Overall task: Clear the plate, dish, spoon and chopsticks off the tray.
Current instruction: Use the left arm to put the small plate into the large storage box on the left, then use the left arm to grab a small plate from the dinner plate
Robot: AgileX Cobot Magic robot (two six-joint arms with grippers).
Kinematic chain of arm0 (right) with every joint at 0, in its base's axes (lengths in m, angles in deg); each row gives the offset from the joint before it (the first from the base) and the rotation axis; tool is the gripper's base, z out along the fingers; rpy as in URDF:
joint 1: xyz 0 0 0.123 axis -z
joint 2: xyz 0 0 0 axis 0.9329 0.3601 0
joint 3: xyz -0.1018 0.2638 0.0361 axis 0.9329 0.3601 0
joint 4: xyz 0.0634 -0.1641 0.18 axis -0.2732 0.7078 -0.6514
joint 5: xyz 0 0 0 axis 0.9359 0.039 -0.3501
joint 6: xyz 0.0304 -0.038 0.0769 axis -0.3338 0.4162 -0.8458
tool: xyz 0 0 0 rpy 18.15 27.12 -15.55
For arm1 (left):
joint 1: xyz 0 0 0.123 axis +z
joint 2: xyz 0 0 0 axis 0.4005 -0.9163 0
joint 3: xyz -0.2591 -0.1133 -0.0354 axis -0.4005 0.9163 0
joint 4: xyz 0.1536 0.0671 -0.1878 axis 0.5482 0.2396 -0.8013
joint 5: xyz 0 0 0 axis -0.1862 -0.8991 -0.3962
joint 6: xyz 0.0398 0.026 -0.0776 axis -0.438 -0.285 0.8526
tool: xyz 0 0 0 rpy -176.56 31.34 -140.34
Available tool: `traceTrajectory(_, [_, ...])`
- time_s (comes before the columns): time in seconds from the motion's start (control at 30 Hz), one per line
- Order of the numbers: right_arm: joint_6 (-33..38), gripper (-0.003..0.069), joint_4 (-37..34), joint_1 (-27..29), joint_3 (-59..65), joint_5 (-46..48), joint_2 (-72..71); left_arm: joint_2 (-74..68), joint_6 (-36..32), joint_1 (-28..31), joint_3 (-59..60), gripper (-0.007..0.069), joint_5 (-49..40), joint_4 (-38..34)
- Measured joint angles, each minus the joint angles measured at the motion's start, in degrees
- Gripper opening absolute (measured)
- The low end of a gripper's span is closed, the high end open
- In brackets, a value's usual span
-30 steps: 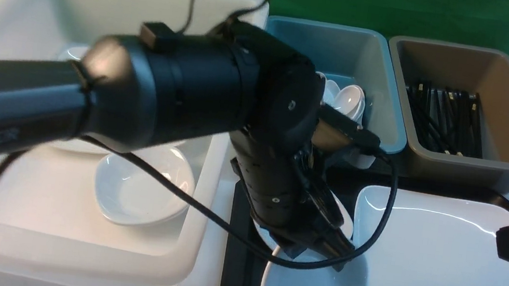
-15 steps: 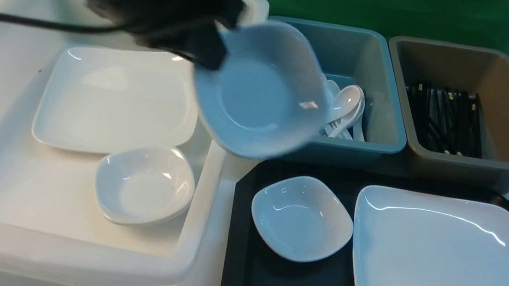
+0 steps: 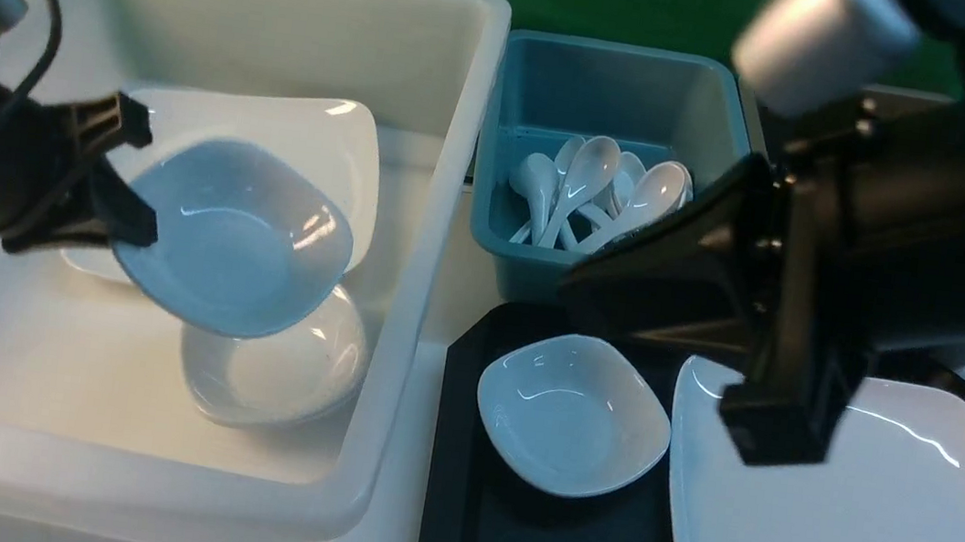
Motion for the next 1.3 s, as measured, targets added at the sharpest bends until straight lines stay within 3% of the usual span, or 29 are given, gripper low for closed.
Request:
traceTrajectory(0.13, [-3.99, 0.0023, 5.83, -2.23, -5.33, -0.70, 5.97, 0.03, 0.00, 0.11, 5.80, 0.0034, 6.15, -5.55])
traceTrajectory(0.37, [-6.41, 0.0023, 7.48, -2.55, -11.47, -1.07, 13.22, 0.07, 0.00, 0.18, 9.89, 0.0038, 10.45, -8.01])
traceTrajectory(0.5, [-6.52, 0.0023, 7.48, -2.55, -12.49, -1.71, 15.27, 0.07, 0.00, 0.18, 11.20, 0.0081, 11.65, -8.28])
traceTrajectory(0.8, [-6.52, 0.0028, 7.48, -2.55, -12.71, -3.63, 15.89, -1.16, -1.13, 0.18, 11.22, 0.0364, 8.67, -7.44])
traceTrajectory(0.97, [-6.82, 0.0028, 8.26, -2.55, -12.75, -2.82, 15.89, 0.30, -1.03, 0.18, 7.15, 0.0433, 5.14, -1.20])
traceTrajectory(1.1, [-11.75, 0.0028, 14.25, -2.55, -14.70, 2.14, 15.89, 2.56, -0.37, -0.27, 1.72, 0.0408, -0.18, 2.73])
traceTrajectory(1.13, [-14.33, 0.0028, 18.90, -2.55, -16.29, 5.18, 15.89, 3.34, -1.03, -1.67, -0.39, 0.0354, -1.76, 3.74])
traceTrajectory(1.17, [-15.14, 0.0028, 19.58, -2.55, -16.29, 5.66, 15.89, 3.46, -1.00, -1.95, -0.70, 0.0354, -1.91, 3.89])
traceTrajectory(1.3, [-21.69, 0.0028, 31.84, -1.88, -18.76, 14.77, 14.46, 4.93, -1.44, -12.74, -7.11, 0.0092, -3.38, 6.75])
